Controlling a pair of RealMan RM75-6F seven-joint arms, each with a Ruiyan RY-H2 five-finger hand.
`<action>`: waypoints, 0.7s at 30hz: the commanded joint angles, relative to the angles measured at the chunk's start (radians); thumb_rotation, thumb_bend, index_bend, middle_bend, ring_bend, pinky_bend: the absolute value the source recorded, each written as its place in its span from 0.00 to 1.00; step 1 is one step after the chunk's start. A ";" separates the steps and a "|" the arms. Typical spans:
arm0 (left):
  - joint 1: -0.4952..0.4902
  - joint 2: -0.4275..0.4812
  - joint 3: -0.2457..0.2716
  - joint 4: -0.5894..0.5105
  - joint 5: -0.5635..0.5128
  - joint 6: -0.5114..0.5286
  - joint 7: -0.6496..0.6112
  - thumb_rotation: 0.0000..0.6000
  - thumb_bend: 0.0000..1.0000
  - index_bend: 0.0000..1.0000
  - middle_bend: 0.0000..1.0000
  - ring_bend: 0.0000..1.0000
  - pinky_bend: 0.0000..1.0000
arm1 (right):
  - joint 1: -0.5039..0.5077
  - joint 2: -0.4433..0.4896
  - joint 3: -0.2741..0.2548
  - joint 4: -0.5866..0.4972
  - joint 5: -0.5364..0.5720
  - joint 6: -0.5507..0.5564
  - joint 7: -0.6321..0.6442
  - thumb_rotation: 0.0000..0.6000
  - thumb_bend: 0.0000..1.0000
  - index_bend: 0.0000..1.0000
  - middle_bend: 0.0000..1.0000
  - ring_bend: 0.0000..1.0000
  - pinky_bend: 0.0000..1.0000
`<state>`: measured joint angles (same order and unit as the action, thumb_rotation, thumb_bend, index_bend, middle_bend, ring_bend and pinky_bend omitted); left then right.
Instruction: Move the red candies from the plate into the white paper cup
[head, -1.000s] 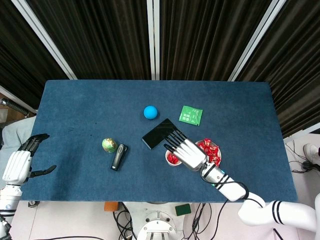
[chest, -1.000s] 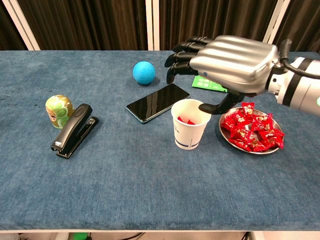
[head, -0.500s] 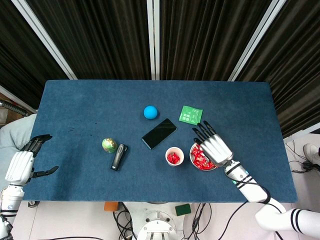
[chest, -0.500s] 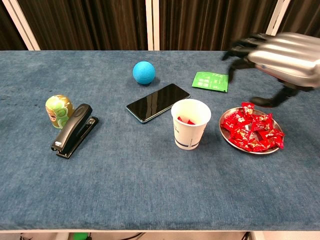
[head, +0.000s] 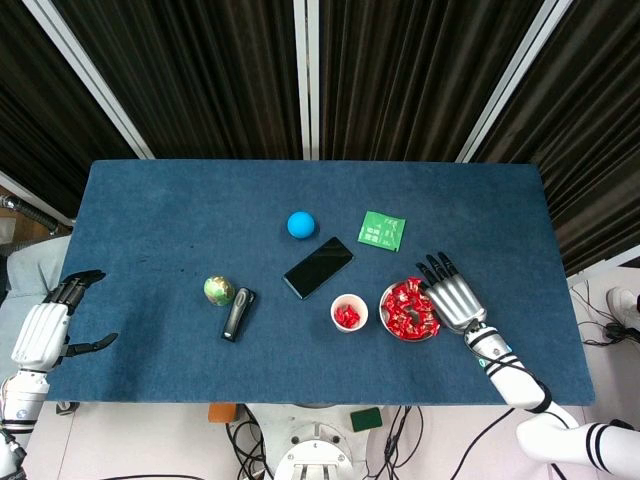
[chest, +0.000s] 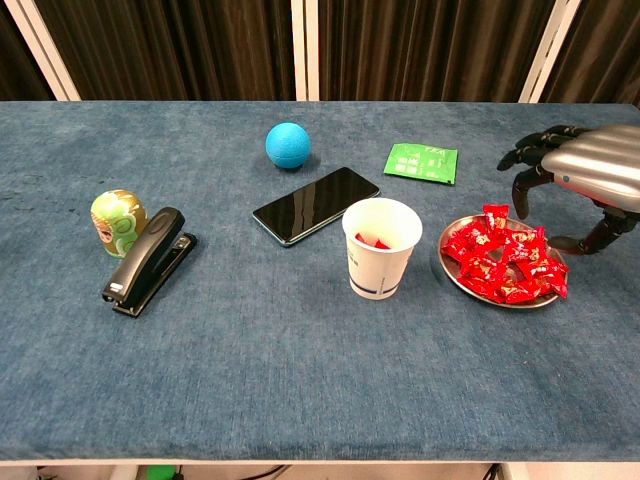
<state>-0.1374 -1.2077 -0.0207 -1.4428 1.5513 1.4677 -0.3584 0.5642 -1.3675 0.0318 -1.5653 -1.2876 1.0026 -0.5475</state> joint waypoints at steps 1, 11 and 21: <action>-0.001 -0.001 0.001 0.002 0.001 -0.001 -0.002 1.00 0.06 0.18 0.16 0.13 0.25 | -0.001 -0.005 -0.002 0.003 0.022 -0.009 -0.015 1.00 0.30 0.44 0.08 0.00 0.00; -0.002 -0.001 0.002 0.008 -0.001 -0.007 -0.008 1.00 0.06 0.18 0.16 0.13 0.25 | 0.004 -0.027 -0.005 0.023 0.069 -0.028 -0.042 1.00 0.30 0.44 0.08 0.00 0.00; -0.006 0.000 0.001 0.009 -0.003 -0.013 -0.009 1.00 0.06 0.18 0.15 0.13 0.25 | 0.025 -0.043 -0.003 0.027 0.095 -0.051 -0.067 1.00 0.30 0.45 0.08 0.00 0.00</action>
<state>-0.1437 -1.2074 -0.0197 -1.4343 1.5487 1.4546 -0.3674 0.5885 -1.4099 0.0292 -1.5380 -1.1935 0.9525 -0.6135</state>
